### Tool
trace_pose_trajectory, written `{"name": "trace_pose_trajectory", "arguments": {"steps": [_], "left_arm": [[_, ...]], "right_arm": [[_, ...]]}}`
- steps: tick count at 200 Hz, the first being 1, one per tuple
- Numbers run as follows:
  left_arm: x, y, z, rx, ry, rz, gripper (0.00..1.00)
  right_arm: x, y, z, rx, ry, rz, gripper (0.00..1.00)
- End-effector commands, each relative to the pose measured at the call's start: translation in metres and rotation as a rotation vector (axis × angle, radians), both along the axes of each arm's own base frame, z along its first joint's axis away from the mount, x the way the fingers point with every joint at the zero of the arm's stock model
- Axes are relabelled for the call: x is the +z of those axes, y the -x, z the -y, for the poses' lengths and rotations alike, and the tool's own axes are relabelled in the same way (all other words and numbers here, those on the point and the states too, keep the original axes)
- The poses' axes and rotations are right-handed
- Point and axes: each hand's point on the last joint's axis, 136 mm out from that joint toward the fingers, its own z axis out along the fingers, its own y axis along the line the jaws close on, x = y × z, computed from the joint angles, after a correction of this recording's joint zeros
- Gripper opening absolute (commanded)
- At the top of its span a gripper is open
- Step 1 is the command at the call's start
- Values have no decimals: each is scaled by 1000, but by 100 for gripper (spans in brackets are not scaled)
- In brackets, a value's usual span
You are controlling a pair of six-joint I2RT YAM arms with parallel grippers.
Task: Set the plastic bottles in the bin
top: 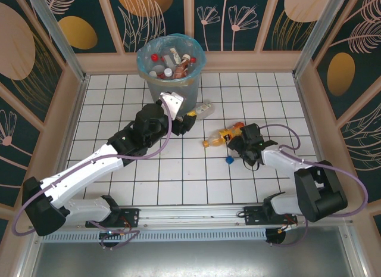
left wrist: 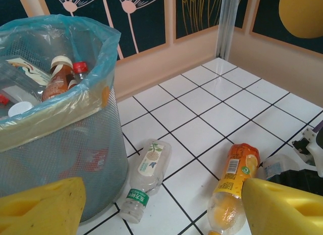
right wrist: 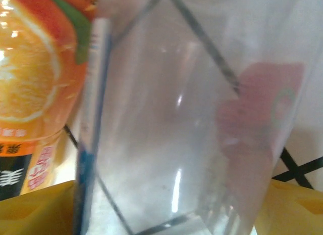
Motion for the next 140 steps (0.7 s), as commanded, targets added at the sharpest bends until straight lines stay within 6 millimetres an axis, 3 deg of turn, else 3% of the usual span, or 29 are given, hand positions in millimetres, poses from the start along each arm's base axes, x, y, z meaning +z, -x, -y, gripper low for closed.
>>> {"name": "trace_pose_trajectory", "arguments": {"steps": [1, 38, 65, 77, 104, 127, 140], "left_arm": [[4, -1, -5, 17, 4, 30, 81], [6, -2, -6, 22, 6, 32, 81], [10, -3, -10, 45, 8, 40, 82], [10, -7, -14, 79, 3, 34, 82], [14, -20, -19, 132, -6, 19, 81], [32, -37, -30, 140, 83, -14, 80], [50, -49, -43, 151, 149, -21, 80]], "right_arm": [[-5, 2, 6, 11, 19, -18, 82], [4, 1, 11, 27, 45, -4, 69], [25, -2, 14, 48, 63, 39, 61], [42, -5, 10, 69, 48, 75, 50], [83, -10, 7, 100, 47, 141, 44], [132, -16, 2, 139, 67, 218, 41], [170, -25, -7, 172, 72, 288, 40]]}}
